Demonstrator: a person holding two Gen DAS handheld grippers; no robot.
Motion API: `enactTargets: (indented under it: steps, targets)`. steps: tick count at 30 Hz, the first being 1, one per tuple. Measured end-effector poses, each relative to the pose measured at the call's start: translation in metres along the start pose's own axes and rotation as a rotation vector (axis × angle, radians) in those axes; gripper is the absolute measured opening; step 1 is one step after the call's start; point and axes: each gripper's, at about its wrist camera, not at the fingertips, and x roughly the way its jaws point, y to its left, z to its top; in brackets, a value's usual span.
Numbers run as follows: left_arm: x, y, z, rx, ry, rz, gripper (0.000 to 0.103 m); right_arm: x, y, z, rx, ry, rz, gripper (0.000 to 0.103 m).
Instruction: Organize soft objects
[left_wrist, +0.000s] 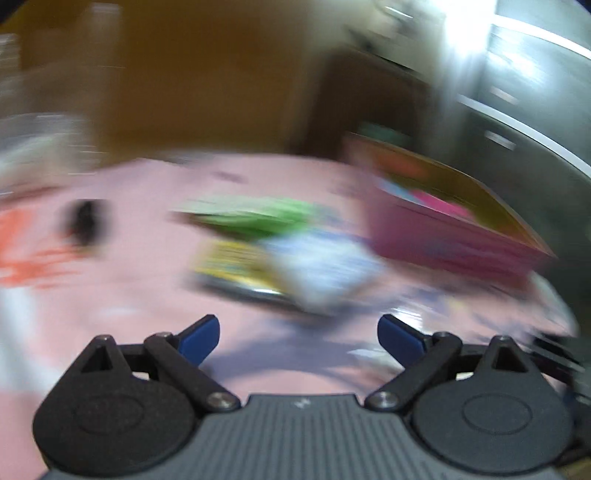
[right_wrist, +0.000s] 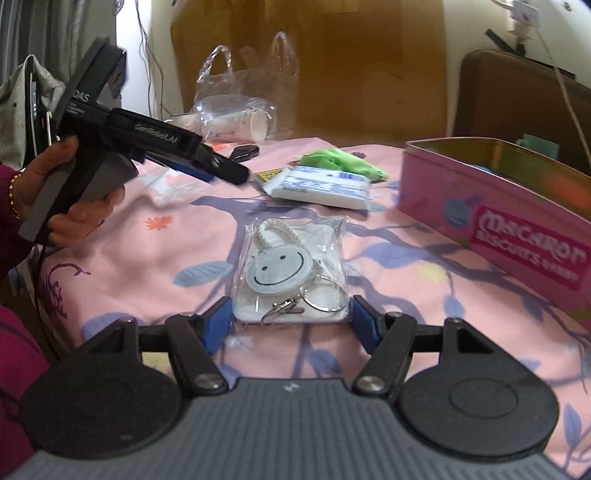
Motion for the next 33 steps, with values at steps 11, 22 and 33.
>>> enactTargets:
  steps: [11, 22, 33]
  targets:
    - [0.036, -0.055, -0.001, 0.051, 0.124, -0.165, 0.095, -0.007, -0.019, -0.008, 0.109, -0.073, 0.073, 0.071]
    - [0.046, -0.119, 0.107, 0.219, -0.061, -0.192, 0.094, -0.032, -0.063, 0.04, 0.104, -0.301, -0.108, 0.071]
    - [0.161, -0.16, 0.174, 0.127, -0.091, -0.107, 0.096, 0.012, -0.134, 0.079, 0.198, -0.235, -0.454, 0.071]
